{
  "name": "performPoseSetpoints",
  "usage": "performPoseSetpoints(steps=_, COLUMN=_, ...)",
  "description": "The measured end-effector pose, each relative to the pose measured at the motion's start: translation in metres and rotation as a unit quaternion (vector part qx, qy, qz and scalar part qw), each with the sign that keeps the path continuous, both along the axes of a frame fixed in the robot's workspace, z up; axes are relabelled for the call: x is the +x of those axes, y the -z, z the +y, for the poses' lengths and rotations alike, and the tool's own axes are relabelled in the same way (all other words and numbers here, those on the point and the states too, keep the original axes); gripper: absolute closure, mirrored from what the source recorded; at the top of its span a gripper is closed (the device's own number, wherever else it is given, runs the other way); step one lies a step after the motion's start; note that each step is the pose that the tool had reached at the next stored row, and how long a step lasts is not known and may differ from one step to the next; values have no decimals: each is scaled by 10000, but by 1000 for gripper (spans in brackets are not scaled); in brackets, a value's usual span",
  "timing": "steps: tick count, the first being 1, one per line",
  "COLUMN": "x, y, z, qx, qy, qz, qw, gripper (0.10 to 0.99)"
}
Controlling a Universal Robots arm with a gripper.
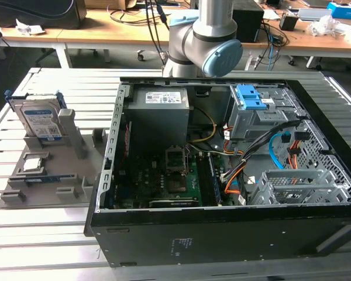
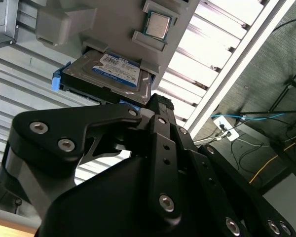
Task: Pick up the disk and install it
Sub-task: 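Reach for the disk, then pick up the disk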
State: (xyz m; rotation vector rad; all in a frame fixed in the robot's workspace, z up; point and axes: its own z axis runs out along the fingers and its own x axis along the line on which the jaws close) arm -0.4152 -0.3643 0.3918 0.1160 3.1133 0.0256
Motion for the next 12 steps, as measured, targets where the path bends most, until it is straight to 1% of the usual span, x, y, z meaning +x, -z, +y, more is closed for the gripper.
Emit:
performPoseSetpoints(steps=4, x=0, y=0, z=1, qx=-1, qy=-8, qz=0, qw=10000, gripper=980)
performPoseSetpoints(steps=7, x=0, y=0, z=2, qx=-1, qy=-137, qz=0, qw=9999, gripper=980)
performPoseSetpoints(steps=8, x=-1, y=0, z=2, qx=0, qy=-256, qz=0, qw=9997, gripper=980)
performPoseSetpoints(steps=10, x=0, y=0, z=2, qx=-1, qy=-577, qz=0, qw=9983, gripper=980)
performPoseSetpoints(steps=12, x=0, y=0, z=1, qx=0, qy=-889, qz=0, qw=9960, gripper=980)
